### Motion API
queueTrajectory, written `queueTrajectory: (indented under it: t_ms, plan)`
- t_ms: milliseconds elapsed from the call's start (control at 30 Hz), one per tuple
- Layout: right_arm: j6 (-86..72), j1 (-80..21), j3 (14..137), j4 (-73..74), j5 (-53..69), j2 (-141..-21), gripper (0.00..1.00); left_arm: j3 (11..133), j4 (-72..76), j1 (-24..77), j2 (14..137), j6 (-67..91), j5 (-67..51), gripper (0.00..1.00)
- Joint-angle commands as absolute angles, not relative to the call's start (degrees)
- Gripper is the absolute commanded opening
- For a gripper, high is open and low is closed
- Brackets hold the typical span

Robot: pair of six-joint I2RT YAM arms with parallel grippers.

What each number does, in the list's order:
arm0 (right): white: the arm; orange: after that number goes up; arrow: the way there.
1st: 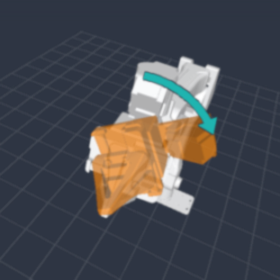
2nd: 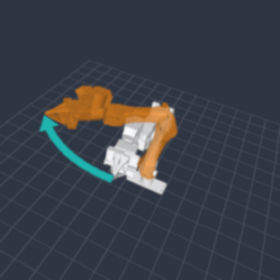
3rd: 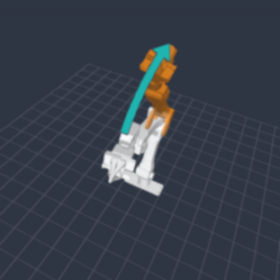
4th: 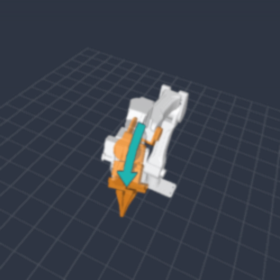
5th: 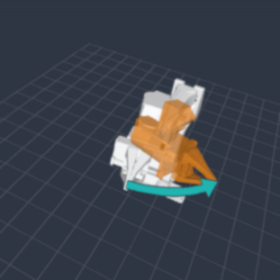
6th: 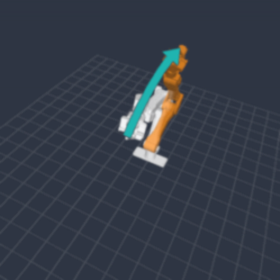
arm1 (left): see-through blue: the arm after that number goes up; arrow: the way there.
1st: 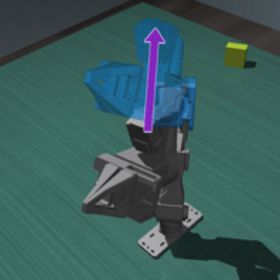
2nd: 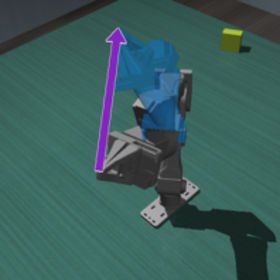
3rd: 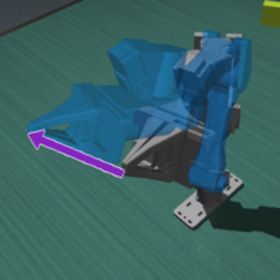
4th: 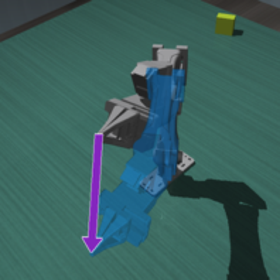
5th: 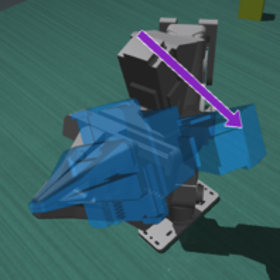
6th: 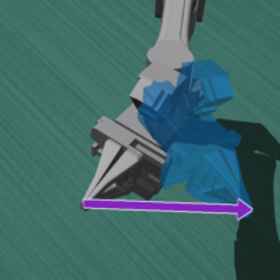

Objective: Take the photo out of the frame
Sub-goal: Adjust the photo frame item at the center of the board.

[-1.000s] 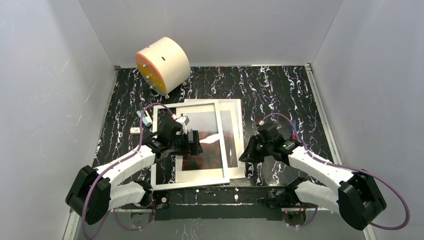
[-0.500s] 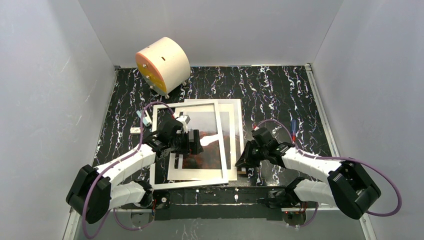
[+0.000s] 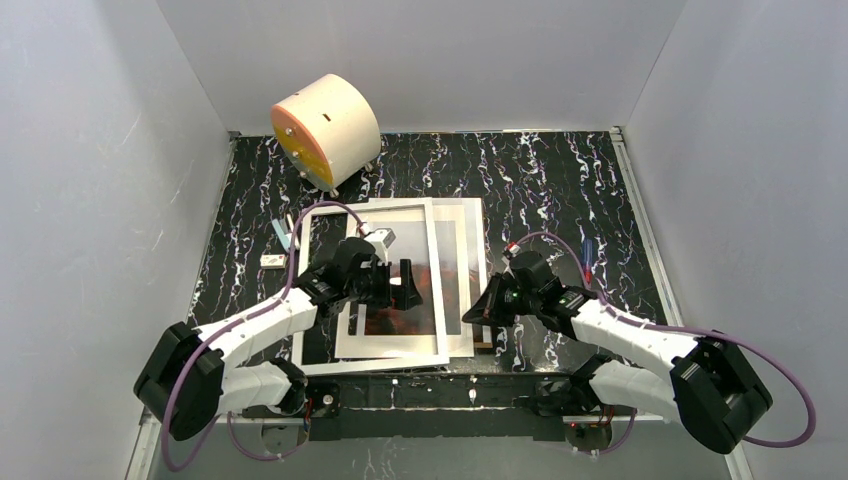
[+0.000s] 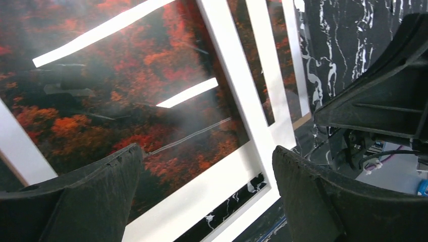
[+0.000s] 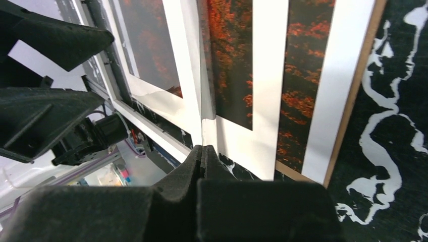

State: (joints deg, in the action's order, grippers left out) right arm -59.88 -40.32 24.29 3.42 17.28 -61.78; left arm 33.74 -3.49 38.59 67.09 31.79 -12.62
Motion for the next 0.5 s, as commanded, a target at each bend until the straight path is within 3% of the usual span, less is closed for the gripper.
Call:
queueTrajectory:
  t_ms: [0,367,467]
  plan:
    - [-62.1,-40.6,24.0,-3.9,20.3,-61.2,0.03,34.5,-1.0,40.5,66.3,32.7,-11.5,0.98]
    - [-62.7,-44.0,25.9,-7.7,19.3,-69.7,0.04,37.4,-5.6,40.5,70.1,32.3,-6.2,0.98]
    - [-61.5,-45.5,27.7,-6.5,17.8,-72.2,0.11,37.7,-7.1,40.5,70.6,31.1,-5.5,0.98]
